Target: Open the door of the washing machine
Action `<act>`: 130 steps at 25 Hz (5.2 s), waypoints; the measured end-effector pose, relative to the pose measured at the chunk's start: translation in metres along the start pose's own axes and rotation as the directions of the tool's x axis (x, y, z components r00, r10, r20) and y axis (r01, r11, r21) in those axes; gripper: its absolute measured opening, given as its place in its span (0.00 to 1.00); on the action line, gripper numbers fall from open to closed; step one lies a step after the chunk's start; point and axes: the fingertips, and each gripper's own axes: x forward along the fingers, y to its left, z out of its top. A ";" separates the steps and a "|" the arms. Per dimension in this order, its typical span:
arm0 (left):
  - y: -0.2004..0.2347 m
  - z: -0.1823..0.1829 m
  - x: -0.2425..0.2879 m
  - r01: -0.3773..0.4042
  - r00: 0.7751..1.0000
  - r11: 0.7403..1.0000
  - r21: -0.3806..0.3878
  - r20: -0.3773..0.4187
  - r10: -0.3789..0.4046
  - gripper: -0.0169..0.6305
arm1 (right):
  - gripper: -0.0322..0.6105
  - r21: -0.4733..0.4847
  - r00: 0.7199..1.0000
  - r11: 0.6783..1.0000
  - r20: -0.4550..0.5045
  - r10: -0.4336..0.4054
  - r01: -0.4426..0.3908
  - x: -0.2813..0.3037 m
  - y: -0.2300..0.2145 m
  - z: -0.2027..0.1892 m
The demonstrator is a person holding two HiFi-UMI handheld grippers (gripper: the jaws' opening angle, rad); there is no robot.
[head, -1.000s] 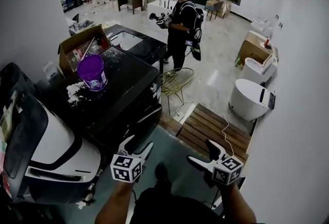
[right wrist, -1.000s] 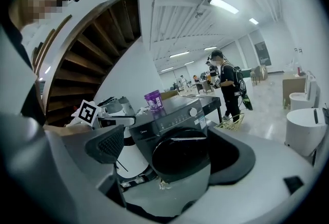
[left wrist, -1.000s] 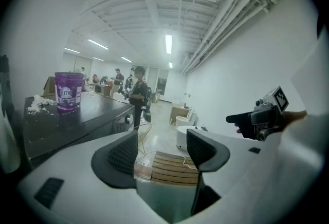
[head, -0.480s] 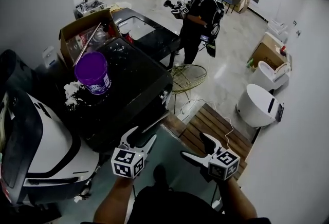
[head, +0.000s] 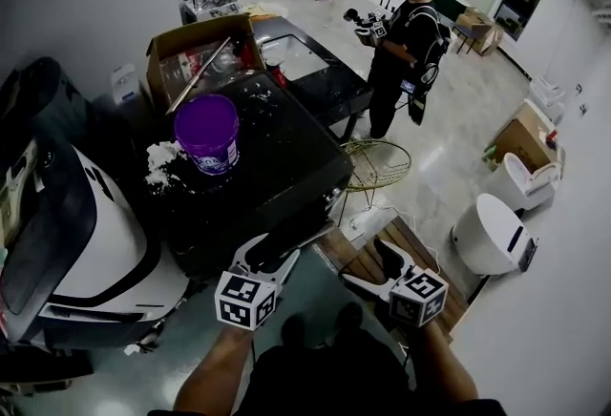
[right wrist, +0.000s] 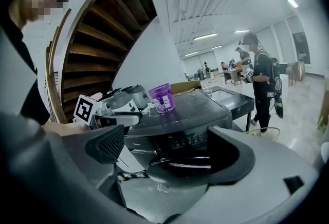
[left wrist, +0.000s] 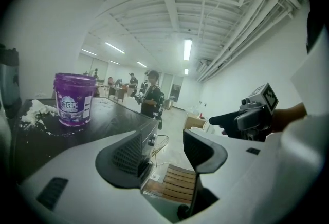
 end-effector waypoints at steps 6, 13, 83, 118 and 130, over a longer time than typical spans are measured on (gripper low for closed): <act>0.014 -0.006 0.002 -0.126 0.992 0.991 -0.049 -0.005 0.125 0.43 | 0.85 -0.036 0.987 0.988 -0.060 0.151 -0.153 0.028 -0.009 0.004; -0.003 -0.008 0.036 -0.286 0.958 0.950 -0.128 -0.032 0.284 0.42 | 0.84 -0.054 0.936 0.942 -0.151 0.319 -0.330 0.034 -0.059 0.004; 0.069 -0.216 0.102 -0.563 0.824 0.732 -0.384 -0.327 0.463 0.38 | 0.64 -0.291 0.700 0.807 -0.686 0.198 -0.513 0.238 -0.194 -0.219; 0.043 -0.250 0.081 -0.599 0.800 0.673 -0.435 -0.367 0.475 0.37 | 0.24 -0.673 0.750 0.491 -0.659 -0.059 -0.553 0.245 -0.211 -0.238; 0.037 -0.266 0.067 -0.598 0.801 0.666 -0.446 -0.366 0.473 0.37 | 0.26 -0.659 0.749 0.534 -0.659 -0.071 -0.530 0.245 -0.210 -0.237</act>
